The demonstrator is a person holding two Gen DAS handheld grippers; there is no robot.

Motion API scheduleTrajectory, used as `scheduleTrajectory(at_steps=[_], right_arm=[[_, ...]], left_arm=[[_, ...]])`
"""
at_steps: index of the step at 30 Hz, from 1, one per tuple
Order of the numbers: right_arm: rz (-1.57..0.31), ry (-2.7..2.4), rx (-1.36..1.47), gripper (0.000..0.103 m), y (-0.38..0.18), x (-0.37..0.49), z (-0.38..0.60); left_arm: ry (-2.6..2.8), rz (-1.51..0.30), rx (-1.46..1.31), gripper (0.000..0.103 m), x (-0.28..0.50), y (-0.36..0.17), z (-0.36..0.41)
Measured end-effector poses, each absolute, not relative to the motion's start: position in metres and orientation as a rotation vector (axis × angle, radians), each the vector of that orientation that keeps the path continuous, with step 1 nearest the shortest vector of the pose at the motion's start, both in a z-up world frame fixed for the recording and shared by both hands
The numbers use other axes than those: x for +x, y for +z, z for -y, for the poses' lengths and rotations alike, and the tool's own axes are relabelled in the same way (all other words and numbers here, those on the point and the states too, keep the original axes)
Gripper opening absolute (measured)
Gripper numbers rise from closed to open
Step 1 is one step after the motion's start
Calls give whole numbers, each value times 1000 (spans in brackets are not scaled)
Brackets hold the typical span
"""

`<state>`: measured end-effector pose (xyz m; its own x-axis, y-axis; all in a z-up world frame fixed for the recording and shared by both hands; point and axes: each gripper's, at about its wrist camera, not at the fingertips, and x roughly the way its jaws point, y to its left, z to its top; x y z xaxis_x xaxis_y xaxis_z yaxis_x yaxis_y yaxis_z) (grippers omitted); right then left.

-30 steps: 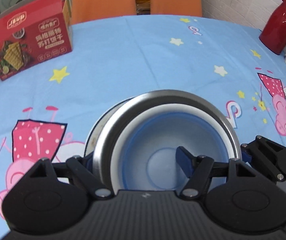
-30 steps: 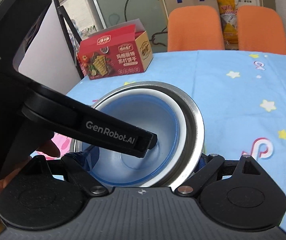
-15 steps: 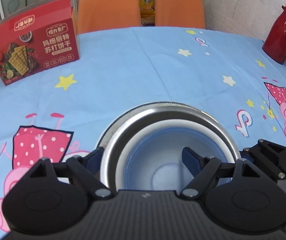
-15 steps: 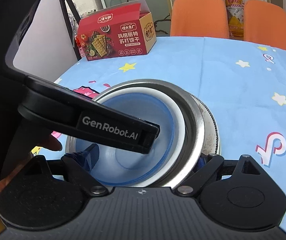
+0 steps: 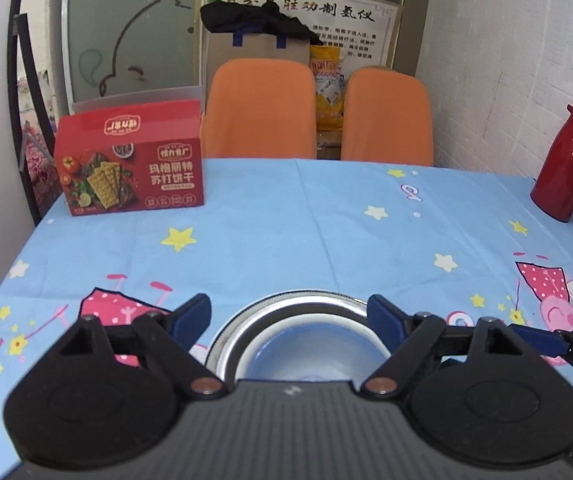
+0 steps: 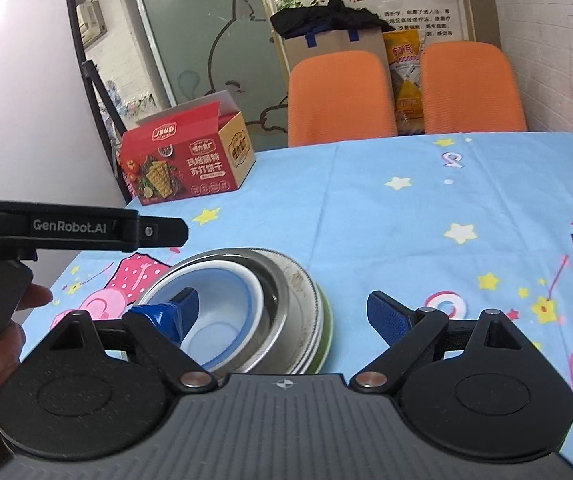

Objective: Organize plates and bowls

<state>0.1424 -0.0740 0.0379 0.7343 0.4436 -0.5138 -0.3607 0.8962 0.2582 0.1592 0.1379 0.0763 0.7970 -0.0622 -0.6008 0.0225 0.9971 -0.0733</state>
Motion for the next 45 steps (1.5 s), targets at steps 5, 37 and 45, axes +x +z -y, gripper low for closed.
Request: scheduleTrajectory(at_steps=[5, 37, 45], right_arm=[[-550, 329, 155, 78, 28, 122, 106], [-437, 256, 166, 79, -27, -45, 146], [-435, 271, 168, 79, -26, -48, 145]], left_arm=[[2, -620, -103, 84, 122, 62, -114], [81, -636, 4, 84, -50, -21, -64], [66, -616, 25, 84, -53, -17, -62]])
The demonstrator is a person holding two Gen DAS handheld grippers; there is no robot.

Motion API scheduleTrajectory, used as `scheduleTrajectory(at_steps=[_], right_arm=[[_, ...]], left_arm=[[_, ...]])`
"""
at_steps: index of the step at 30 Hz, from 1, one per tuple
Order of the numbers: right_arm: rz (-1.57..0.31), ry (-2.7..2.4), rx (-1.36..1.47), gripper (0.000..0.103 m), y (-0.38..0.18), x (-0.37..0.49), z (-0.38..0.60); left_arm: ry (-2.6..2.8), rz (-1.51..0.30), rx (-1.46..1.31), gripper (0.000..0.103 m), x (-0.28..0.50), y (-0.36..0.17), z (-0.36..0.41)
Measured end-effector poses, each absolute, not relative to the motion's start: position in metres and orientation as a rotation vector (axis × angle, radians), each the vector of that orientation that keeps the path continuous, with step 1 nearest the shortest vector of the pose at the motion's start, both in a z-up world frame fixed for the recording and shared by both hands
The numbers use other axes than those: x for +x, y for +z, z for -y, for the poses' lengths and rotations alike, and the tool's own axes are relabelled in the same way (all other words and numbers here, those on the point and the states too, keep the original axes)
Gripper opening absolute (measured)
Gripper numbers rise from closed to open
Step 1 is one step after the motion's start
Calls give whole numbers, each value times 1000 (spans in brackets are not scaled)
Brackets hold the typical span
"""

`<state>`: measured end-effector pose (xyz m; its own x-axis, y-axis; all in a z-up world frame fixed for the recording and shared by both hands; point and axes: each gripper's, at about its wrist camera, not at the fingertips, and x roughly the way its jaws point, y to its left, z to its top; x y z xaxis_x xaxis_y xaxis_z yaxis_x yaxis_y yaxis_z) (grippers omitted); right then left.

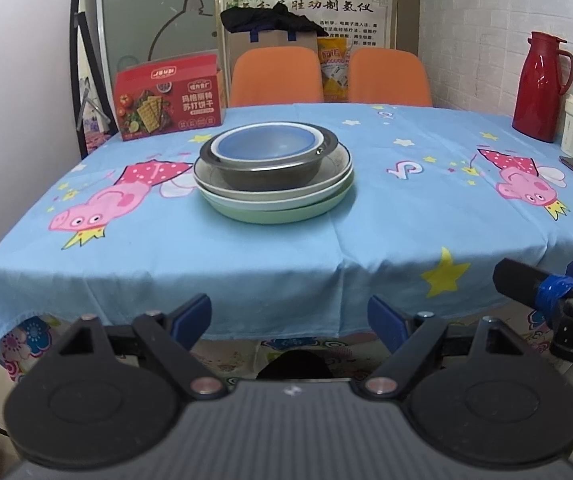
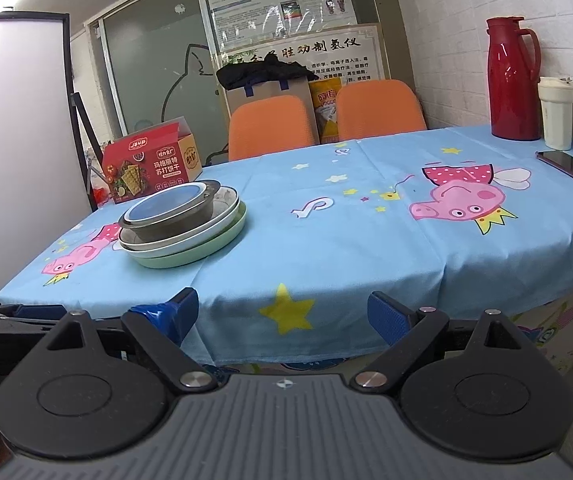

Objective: Organize plates and bowls

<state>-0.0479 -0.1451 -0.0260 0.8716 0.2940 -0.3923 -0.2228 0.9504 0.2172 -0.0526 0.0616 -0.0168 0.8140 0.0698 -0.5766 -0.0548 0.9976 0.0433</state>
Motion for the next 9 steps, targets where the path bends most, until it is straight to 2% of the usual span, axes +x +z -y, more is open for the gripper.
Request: scheduleTrajectory(at_steps=[9], right_arm=[[-436, 263, 166, 79, -26, -48, 144]], left_arm=[[66, -603, 9, 84, -55, -17, -63]])
